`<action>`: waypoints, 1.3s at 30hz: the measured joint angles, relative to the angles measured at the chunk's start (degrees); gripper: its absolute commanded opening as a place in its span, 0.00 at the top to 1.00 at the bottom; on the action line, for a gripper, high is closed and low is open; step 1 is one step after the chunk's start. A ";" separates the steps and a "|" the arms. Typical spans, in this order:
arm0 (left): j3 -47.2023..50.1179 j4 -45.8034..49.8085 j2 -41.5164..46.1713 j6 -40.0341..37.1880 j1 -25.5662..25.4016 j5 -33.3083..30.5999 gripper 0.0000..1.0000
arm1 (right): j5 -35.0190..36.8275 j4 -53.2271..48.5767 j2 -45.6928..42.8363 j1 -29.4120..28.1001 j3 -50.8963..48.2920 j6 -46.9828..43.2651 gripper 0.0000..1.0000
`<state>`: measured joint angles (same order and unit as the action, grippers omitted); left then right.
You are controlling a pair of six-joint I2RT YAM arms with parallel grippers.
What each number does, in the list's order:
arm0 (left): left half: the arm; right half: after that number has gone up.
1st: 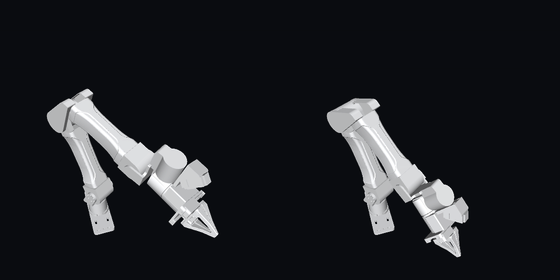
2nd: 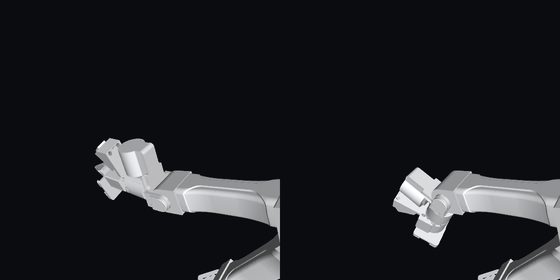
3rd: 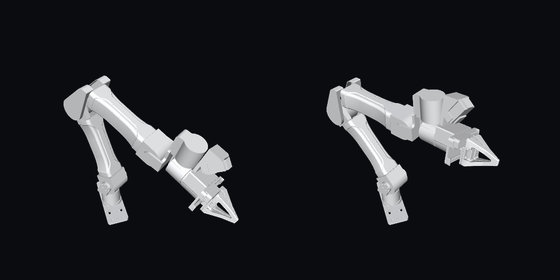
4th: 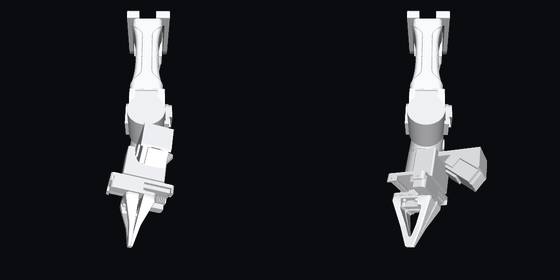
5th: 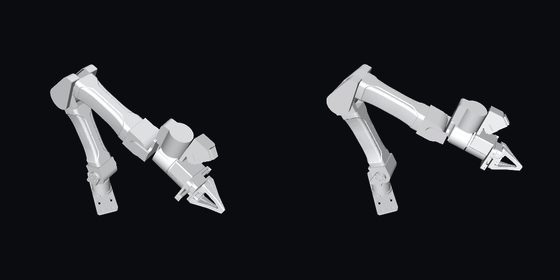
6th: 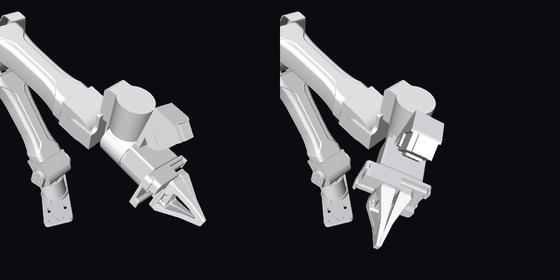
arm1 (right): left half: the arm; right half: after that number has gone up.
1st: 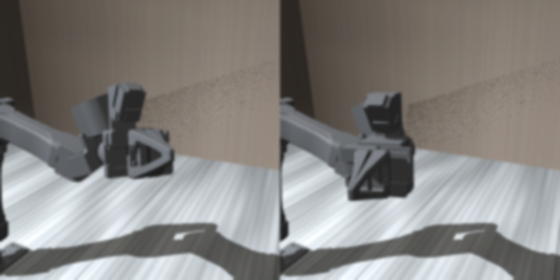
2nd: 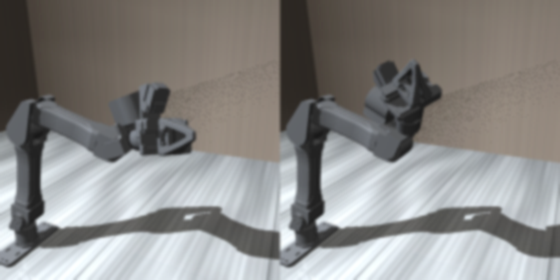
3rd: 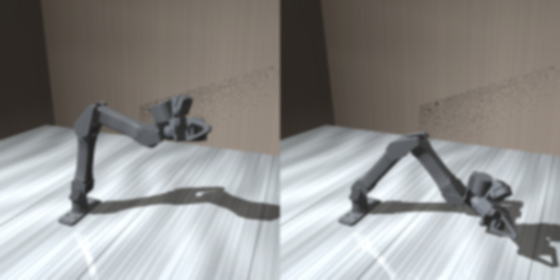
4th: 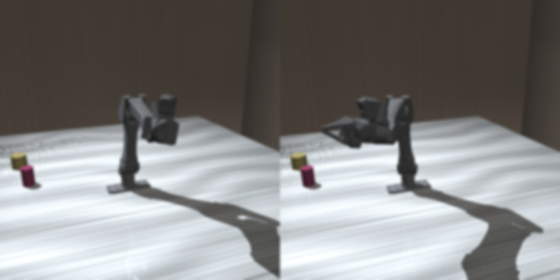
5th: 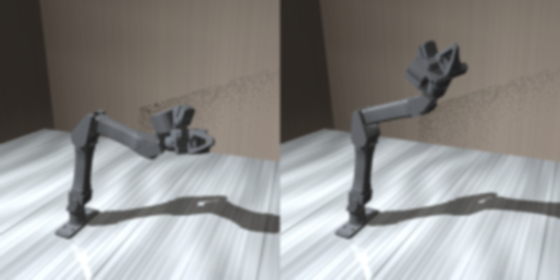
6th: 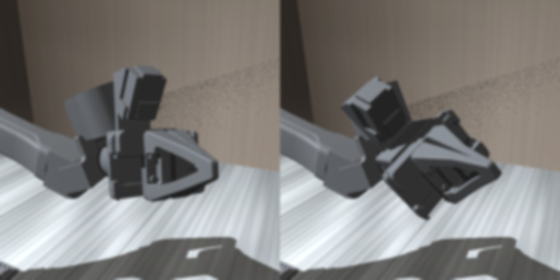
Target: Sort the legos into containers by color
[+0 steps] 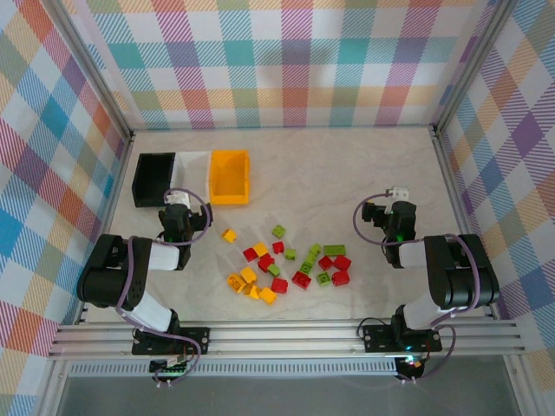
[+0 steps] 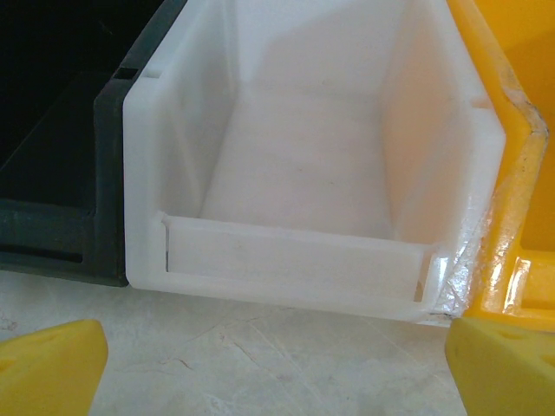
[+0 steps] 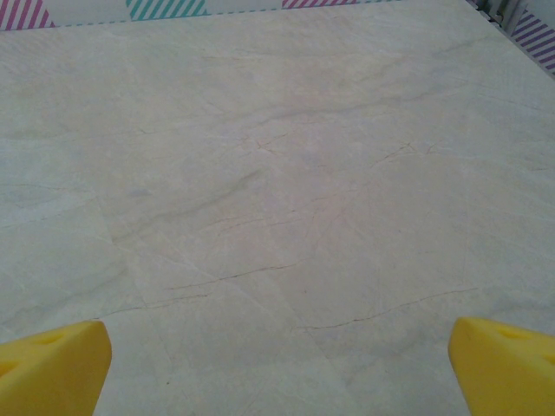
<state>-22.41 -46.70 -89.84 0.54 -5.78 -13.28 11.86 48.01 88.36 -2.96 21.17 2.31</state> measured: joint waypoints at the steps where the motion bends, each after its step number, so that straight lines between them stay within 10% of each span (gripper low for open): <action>1: 0.00 0.00 0.00 0.02 0.00 0.00 0.00 | 0.00 0.00 0.00 0.02 0.00 0.00 0.00; 25: -12.37 22.32 20.33 8.79 -0.02 2.36 0.00 | 2.73 -20.72 -6.29 -1.53 13.62 0.39 0.00; 31: -26.91 39.85 18.62 23.98 0.04 -4.92 0.00 | 7.74 -29.03 -12.39 -3.02 15.39 18.40 0.00; 39: -25.00 42.05 21.31 29.27 0.42 -4.15 0.01 | -5.42 -38.77 -4.57 -6.67 26.71 28.96 0.00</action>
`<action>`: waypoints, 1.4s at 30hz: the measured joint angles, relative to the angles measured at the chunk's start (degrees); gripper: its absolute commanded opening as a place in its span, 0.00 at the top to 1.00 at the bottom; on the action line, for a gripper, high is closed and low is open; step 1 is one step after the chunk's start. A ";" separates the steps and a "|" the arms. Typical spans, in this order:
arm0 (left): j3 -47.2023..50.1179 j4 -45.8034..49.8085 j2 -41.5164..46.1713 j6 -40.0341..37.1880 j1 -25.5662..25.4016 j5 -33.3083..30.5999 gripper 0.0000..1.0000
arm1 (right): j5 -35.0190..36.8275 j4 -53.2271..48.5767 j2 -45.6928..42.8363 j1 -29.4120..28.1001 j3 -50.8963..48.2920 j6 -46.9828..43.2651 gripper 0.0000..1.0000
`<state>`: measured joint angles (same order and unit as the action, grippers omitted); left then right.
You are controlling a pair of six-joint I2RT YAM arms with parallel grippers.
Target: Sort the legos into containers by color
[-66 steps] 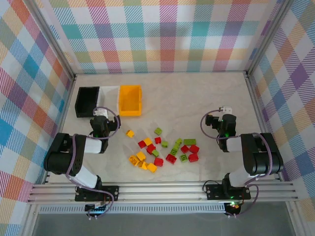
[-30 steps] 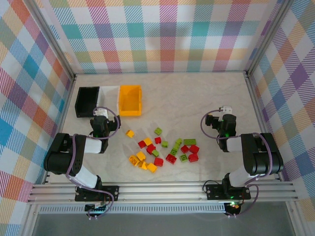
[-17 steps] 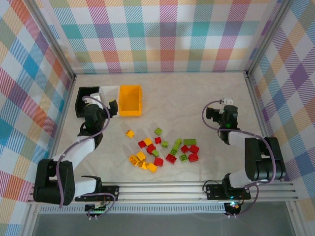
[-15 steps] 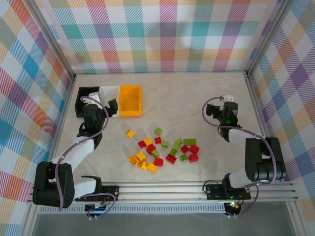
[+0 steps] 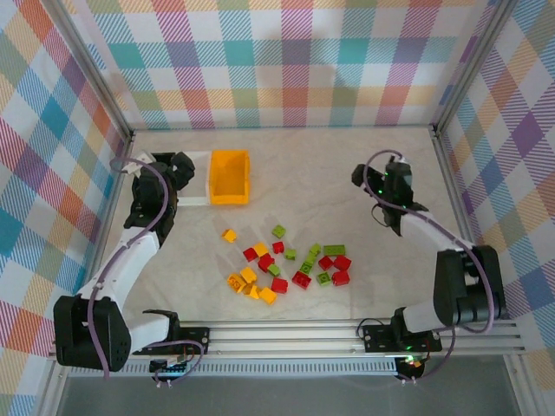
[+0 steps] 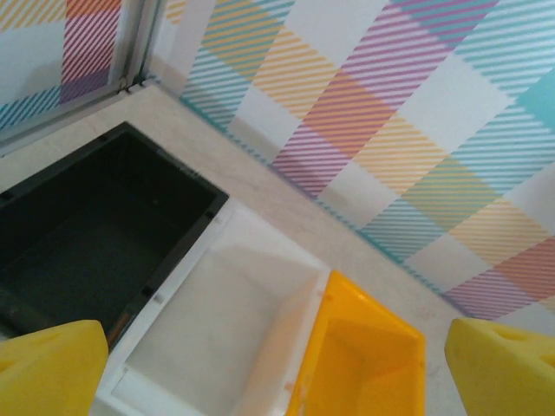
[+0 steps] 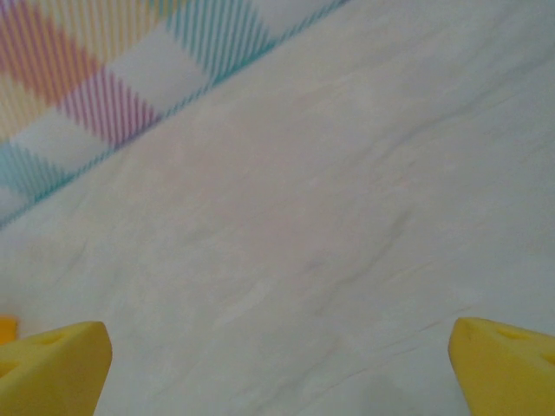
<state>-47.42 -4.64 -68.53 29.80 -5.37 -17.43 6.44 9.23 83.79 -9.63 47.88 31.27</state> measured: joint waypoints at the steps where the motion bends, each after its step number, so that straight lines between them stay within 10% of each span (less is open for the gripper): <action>1: -0.52 0.59 -0.87 -0.72 0.07 0.57 0.05 | -0.94 -1.86 1.42 -1.07 2.19 -0.04 0.01; 19: -30.47 14.49 -40.50 -15.06 -3.10 9.55 0.44 | -6.27 -16.76 6.32 -5.20 8.70 -0.63 0.01; 25: -34.03 16.81 -44.78 -17.49 -4.90 9.01 0.54 | -5.01 -18.18 4.24 -5.20 8.66 -0.85 0.01; 35: -34.51 19.41 -45.99 -19.17 -6.19 8.96 1.00 | -3.45 -18.88 2.89 -5.20 7.98 -0.76 0.01; 42: -34.45 21.51 -45.24 -15.13 -13.27 7.76 1.00 | -1.90 -20.15 2.25 -5.20 7.72 -0.17 0.01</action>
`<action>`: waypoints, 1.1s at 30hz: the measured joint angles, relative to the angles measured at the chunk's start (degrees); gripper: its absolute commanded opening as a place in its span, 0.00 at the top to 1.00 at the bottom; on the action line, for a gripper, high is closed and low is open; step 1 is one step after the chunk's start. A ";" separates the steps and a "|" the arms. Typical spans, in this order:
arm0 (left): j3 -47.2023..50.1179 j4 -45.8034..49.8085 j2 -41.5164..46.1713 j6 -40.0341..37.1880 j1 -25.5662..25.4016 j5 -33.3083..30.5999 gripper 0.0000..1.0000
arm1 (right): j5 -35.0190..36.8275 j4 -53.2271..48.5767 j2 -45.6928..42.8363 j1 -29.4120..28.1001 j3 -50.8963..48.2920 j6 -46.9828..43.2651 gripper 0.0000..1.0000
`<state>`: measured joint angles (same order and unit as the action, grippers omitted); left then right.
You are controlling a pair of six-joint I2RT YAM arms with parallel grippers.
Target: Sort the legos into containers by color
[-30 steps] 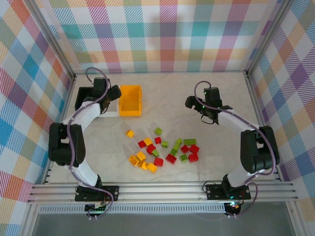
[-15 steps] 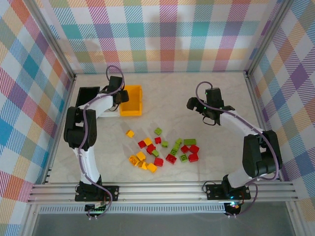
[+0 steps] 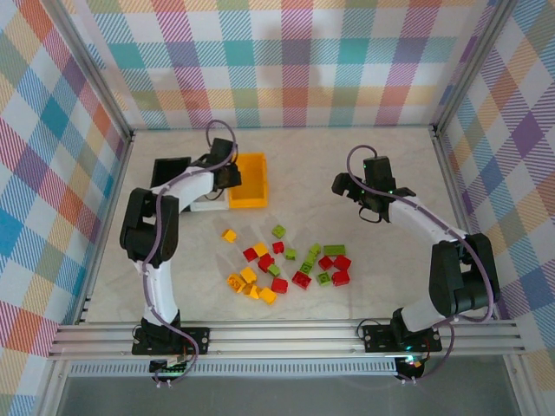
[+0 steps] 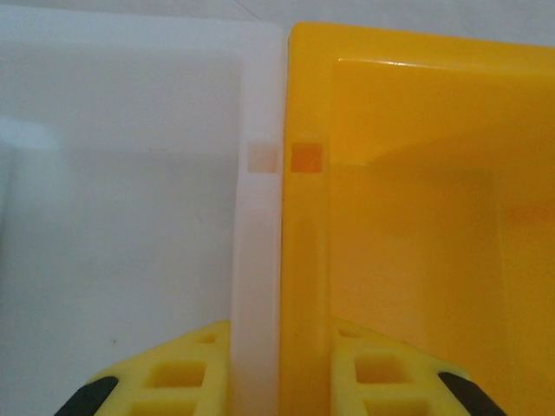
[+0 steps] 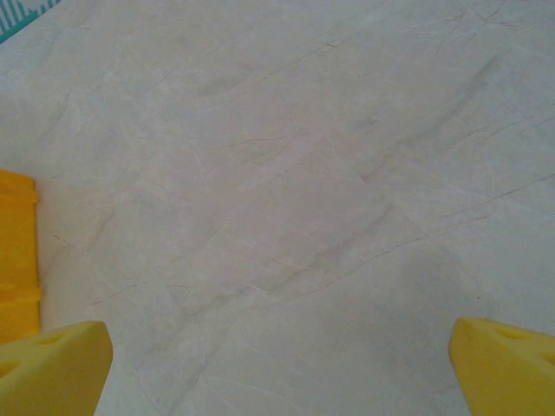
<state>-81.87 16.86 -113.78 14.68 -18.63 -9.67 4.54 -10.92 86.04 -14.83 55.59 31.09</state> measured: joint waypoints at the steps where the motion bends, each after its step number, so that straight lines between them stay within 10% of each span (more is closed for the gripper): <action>1: 0.07 0.55 0.37 1.33 -1.84 -0.44 1.00 | 0.39 -0.04 -0.33 0.00 -0.35 0.09 0.01; 13: -5.16 8.92 0.33 14.80 -20.81 -6.14 1.00 | 4.02 -1.38 -3.10 0.00 -4.63 1.70 0.00; 27: -16.90 13.77 -9.53 18.73 -24.00 -11.45 0.99 | 5.11 -2.75 -7.28 0.00 -8.41 2.80 0.00; 33: -18.36 14.32 -10.64 18.58 -24.04 -11.21 0.53 | 5.07 -3.58 -8.50 0.00 -8.46 2.99 0.00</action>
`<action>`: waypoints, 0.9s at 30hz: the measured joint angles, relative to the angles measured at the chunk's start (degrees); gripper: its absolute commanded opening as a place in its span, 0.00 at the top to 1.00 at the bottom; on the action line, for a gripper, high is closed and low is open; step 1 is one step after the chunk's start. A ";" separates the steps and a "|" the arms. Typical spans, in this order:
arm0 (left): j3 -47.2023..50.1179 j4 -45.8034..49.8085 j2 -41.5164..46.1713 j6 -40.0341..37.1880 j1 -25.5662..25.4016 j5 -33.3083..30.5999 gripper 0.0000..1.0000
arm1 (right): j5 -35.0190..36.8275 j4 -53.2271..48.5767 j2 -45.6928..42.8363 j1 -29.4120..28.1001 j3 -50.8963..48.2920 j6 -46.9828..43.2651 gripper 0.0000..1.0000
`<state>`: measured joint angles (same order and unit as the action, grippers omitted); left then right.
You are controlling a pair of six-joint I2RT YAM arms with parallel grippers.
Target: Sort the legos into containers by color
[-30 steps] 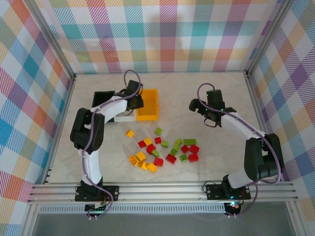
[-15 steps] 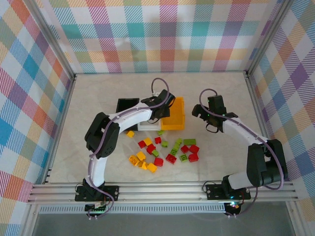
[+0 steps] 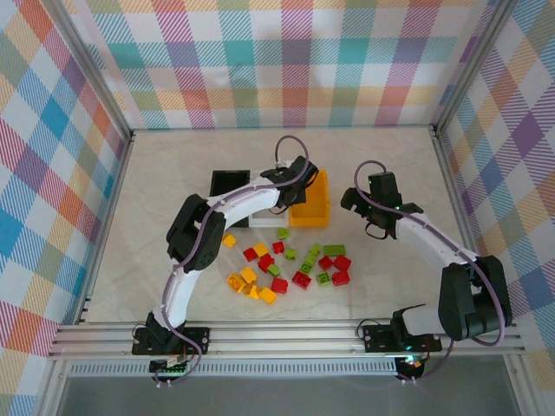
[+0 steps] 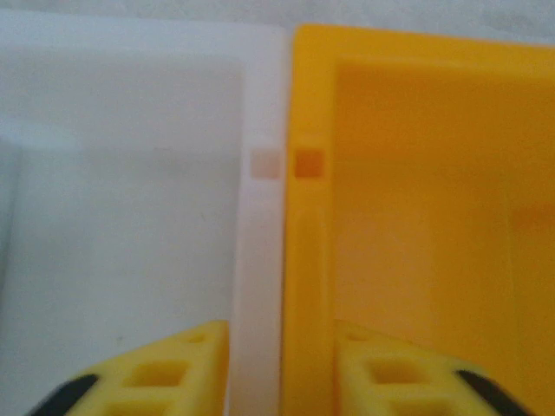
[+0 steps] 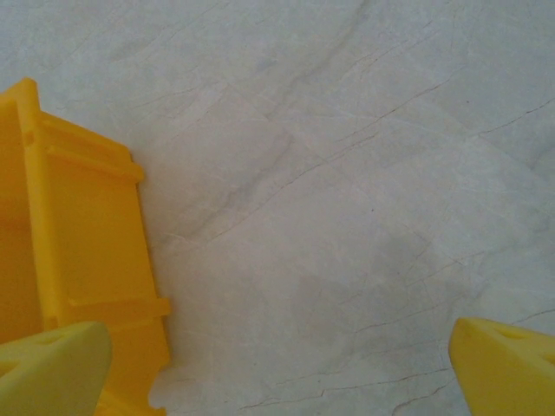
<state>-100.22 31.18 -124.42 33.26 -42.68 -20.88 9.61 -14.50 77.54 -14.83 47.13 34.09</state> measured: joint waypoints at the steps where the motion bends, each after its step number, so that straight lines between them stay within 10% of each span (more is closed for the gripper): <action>1: 0.02 -0.22 0.00 0.04 -0.07 0.26 0.50 | -0.07 -0.11 -0.04 0.00 0.00 0.02 0.00; 3: 0.02 -0.31 0.09 -0.59 -0.22 0.46 0.00 | -0.33 -0.35 -0.04 0.00 0.00 0.20 0.00; 11: 5.57 -3.23 9.25 -2.93 -1.03 1.42 0.00 | -4.50 -4.02 -2.12 -0.02 -0.24 0.20 0.06; 19: 23.32 -12.44 42.40 -3.13 -0.94 -4.22 0.00 | -10.45 -8.74 -5.64 -3.28 -4.31 -0.50 0.17; 27: 42.71 -13.99 65.13 3.17 10.60 1.36 0.00 | -11.65 -15.28 -5.77 -11.19 -8.07 0.52 0.16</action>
<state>-57.52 17.19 -59.29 36.42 -32.08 -19.53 -2.04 -29.78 71.77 -26.02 39.07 34.61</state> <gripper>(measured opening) 0.997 0.843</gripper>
